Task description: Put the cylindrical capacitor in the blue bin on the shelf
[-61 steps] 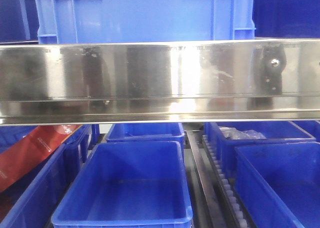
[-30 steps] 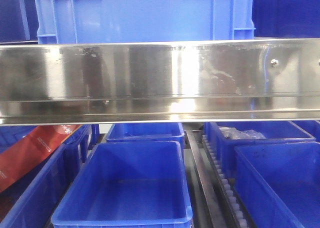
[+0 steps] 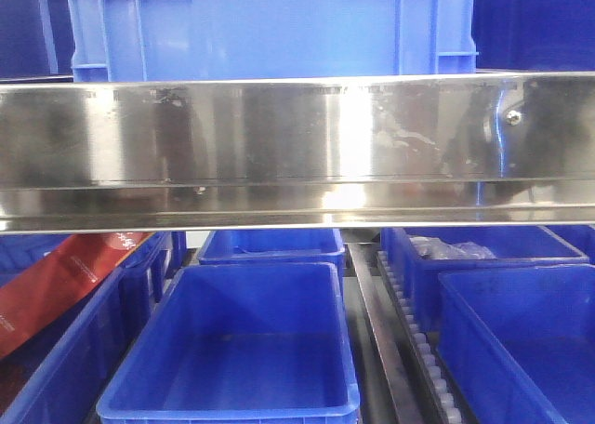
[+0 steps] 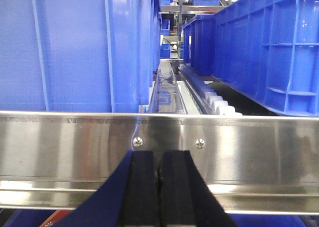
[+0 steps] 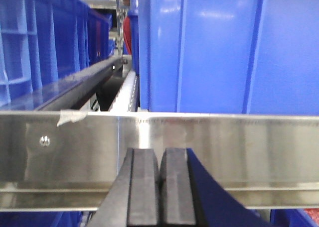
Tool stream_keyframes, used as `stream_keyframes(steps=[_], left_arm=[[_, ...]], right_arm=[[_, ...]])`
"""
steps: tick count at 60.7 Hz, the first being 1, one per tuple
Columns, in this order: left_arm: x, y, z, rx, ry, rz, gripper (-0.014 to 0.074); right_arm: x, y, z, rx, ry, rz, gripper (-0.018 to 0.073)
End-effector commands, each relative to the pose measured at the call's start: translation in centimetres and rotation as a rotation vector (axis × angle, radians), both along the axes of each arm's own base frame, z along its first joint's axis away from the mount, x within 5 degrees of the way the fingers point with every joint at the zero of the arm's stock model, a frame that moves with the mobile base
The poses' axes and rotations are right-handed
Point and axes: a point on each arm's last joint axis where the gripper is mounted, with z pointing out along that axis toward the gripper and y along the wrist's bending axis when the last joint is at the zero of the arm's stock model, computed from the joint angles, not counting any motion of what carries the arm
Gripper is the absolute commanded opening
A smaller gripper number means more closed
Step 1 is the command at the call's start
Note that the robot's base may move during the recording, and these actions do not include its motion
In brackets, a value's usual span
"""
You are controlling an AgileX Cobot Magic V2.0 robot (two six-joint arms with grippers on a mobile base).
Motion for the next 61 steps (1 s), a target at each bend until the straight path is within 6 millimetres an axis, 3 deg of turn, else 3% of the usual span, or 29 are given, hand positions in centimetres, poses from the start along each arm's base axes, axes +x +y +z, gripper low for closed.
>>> stream_keyframes(steps=[1, 61], left_arm=[[-0.06, 0.03, 0.36, -0.008, -0.033, 0.004, -0.0111], [-0.06, 0.03, 0.36, -0.008, -0.033, 0.004, -0.0111]], right_arm=[[-0.03, -0.03, 0.21, -0.003, -0.031, -0.003, -0.0162], [-0.03, -0.03, 0.21, -0.003, -0.031, -0.003, -0.0162]])
